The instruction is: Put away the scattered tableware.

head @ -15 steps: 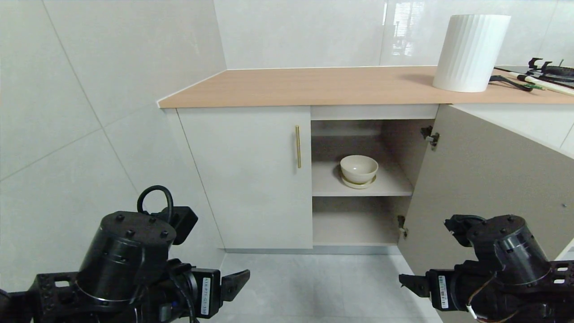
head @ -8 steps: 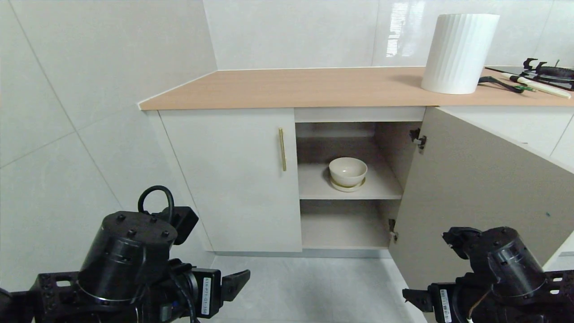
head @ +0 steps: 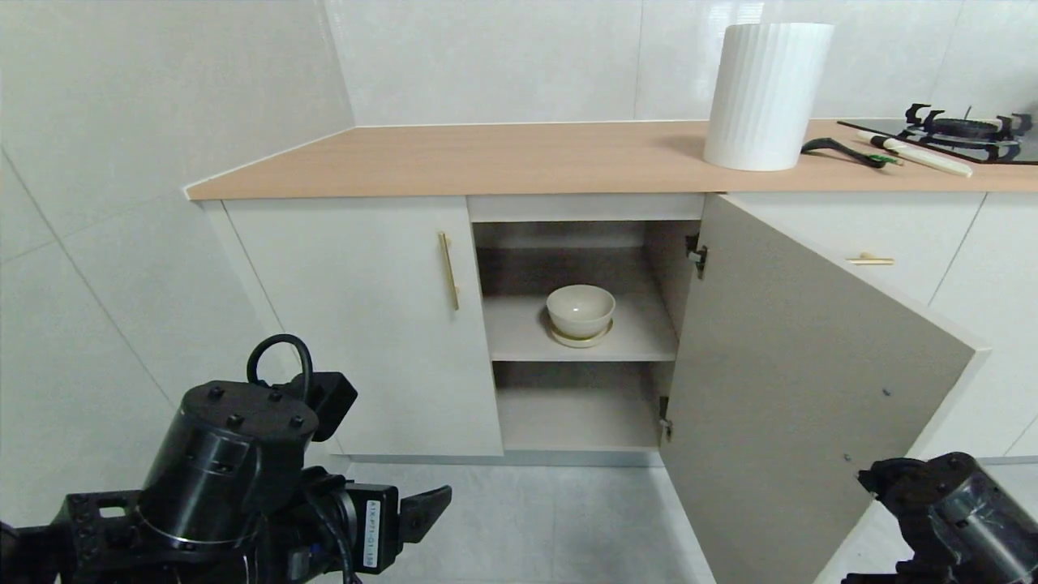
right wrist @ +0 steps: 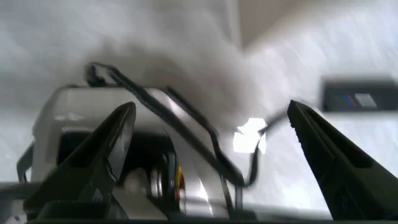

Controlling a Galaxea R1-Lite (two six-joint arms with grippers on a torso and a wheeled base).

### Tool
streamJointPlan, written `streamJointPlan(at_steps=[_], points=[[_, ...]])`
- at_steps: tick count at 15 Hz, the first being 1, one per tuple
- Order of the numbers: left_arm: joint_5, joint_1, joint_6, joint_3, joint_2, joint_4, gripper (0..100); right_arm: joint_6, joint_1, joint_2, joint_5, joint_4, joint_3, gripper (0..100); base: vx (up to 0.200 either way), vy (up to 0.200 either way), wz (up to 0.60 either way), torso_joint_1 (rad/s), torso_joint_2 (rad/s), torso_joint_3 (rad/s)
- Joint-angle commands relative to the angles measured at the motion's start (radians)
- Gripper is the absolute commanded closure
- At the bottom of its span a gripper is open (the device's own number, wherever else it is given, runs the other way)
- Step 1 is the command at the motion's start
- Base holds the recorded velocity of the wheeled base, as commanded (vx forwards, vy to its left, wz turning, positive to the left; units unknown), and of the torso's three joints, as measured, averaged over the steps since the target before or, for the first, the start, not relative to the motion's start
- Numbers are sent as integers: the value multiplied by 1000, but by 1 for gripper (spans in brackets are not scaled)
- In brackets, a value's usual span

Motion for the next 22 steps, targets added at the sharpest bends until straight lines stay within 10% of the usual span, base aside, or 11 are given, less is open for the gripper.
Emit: streamJointPlan(at_steps=[1,10,22], points=[[0,0,1,0,-2,0,0,19,-54,-127,-1,69,28,0,0,-200,0,-7,2,7],[0,0,1,0,-17,0,0,-84,-582,-199,4,132,-179,0,0,0,0,0,0,0],[-1,0,14,4,-34,0,0,-79,-504,19,117,-52,-305,0,0,0,0,0,0,0]])
